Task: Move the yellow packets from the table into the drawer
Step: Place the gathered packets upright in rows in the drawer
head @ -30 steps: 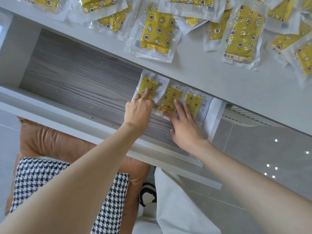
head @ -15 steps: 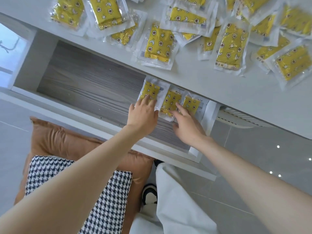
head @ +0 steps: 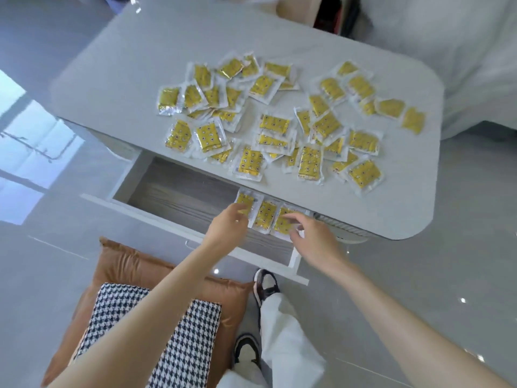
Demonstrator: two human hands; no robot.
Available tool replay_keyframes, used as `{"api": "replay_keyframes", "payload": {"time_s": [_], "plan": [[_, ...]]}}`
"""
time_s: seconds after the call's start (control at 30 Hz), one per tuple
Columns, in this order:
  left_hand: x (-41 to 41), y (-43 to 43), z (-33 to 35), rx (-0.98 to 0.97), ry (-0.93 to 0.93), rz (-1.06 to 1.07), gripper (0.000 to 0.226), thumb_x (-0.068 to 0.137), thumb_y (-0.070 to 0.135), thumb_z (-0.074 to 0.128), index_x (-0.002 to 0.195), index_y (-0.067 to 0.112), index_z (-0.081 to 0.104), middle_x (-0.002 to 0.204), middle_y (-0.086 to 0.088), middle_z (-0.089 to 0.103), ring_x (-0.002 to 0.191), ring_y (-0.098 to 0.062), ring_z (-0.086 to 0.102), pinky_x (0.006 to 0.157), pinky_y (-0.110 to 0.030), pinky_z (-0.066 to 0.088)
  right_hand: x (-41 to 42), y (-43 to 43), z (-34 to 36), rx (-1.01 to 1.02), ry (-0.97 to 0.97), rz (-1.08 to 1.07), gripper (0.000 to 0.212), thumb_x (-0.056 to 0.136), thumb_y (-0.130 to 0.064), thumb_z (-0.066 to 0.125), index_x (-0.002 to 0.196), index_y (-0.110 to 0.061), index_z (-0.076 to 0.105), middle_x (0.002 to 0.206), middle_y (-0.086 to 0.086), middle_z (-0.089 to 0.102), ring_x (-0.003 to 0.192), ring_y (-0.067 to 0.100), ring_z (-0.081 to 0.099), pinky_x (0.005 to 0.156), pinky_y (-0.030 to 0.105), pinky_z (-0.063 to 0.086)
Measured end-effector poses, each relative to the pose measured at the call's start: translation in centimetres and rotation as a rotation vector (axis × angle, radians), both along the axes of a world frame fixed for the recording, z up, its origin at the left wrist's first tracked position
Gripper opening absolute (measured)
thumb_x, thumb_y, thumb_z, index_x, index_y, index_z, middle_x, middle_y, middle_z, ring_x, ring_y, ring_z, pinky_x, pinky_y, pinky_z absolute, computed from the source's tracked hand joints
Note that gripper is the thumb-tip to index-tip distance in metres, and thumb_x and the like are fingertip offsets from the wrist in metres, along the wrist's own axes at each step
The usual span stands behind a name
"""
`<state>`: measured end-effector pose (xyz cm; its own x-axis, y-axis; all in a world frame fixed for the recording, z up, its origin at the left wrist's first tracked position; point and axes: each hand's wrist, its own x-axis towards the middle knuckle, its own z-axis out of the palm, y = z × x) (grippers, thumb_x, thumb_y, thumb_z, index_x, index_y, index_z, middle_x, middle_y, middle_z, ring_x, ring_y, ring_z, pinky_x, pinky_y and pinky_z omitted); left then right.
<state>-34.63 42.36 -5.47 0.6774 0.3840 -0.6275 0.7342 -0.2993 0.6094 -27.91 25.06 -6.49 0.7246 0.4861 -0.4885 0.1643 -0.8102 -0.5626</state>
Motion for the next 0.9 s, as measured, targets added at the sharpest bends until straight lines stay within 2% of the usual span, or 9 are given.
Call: {"api": "replay_keyframes", "payload": {"time_s": [0.1, 0.23, 0.37, 0.43, 0.57, 0.73, 0.9], "plan": [[-0.5, -1.5, 5.1, -0.021, -0.063, -0.035, 0.039, 0.098, 0.022, 0.038, 0.135, 0.026, 0.046, 0.124, -0.001, 0.059, 0.085, -0.020, 0.061, 0.075, -0.034, 0.052, -1.3, -1.8, 5.9, 0.027, -0.035, -0.012, 0.036, 0.098, -0.019, 0.046, 0.132, -0.027, 0.054, 0.109, -0.011, 0.060, 0.080, -0.001, 0.053, 0.070, 0.021, 0.034], [-0.4, -3.3, 11.3, -0.028, -0.148, -0.059, 0.037, 0.097, 0.022, 0.040, 0.133, 0.025, 0.048, 0.119, 0.002, 0.060, 0.076, -0.014, 0.057, 0.060, -0.021, 0.045, -1.9, -4.1, 12.3, 0.056, -0.099, -0.068, 0.033, 0.096, -0.018, 0.048, 0.126, -0.026, 0.058, 0.119, -0.010, 0.065, 0.105, 0.012, 0.062, 0.085, 0.026, 0.048], [-0.7, -6.3, 16.8, -0.048, -0.206, -0.109, 0.037, 0.097, 0.020, 0.041, 0.134, 0.025, 0.047, 0.123, 0.002, 0.060, 0.080, -0.016, 0.060, 0.063, -0.020, 0.045, -2.2, -7.8, 18.1, 0.066, -0.119, -0.117, 0.033, 0.095, -0.018, 0.047, 0.124, -0.028, 0.059, 0.118, -0.011, 0.065, 0.101, 0.012, 0.064, 0.083, 0.028, 0.049], [-0.6, -8.1, 19.3, -0.050, -0.218, -0.127, 0.038, 0.097, 0.020, 0.041, 0.134, 0.025, 0.046, 0.122, 0.002, 0.060, 0.082, -0.015, 0.060, 0.066, -0.020, 0.045, -1.9, -9.9, 20.6, 0.064, -0.134, -0.141, 0.032, 0.095, -0.020, 0.047, 0.125, -0.029, 0.058, 0.120, -0.012, 0.064, 0.100, 0.011, 0.062, 0.088, 0.030, 0.050], [0.3, -11.6, 24.1, -0.062, -0.249, -0.178, 0.037, 0.097, 0.021, 0.042, 0.134, 0.024, 0.046, 0.117, 0.003, 0.058, 0.080, -0.015, 0.056, 0.062, -0.019, 0.042, -0.7, -14.2, 25.5, 0.066, -0.180, -0.194, 0.032, 0.095, -0.023, 0.047, 0.124, -0.033, 0.056, 0.119, -0.015, 0.062, 0.092, 0.009, 0.061, 0.087, 0.035, 0.051], [1.6, -15.6, 28.8, -0.019, -0.278, -0.247, 0.039, 0.098, 0.024, 0.043, 0.137, 0.025, 0.044, 0.126, -0.001, 0.056, 0.101, -0.019, 0.058, 0.086, -0.032, 0.047, 1.5, -19.8, 30.6, 0.071, -0.230, -0.220, 0.032, 0.095, -0.020, 0.047, 0.125, -0.028, 0.057, 0.118, -0.012, 0.063, 0.091, 0.011, 0.061, 0.084, 0.032, 0.051], [4.1, -21.2, 31.3, -0.013, -0.310, -0.223, 0.039, 0.098, 0.023, 0.043, 0.137, 0.023, 0.044, 0.124, 0.000, 0.058, 0.102, -0.018, 0.055, 0.082, -0.027, 0.041, 3.9, -26.5, 33.6, 0.084, -0.279, -0.234, 0.032, 0.094, -0.021, 0.048, 0.123, -0.031, 0.058, 0.116, -0.014, 0.063, 0.093, 0.011, 0.063, 0.089, 0.036, 0.052]]}}
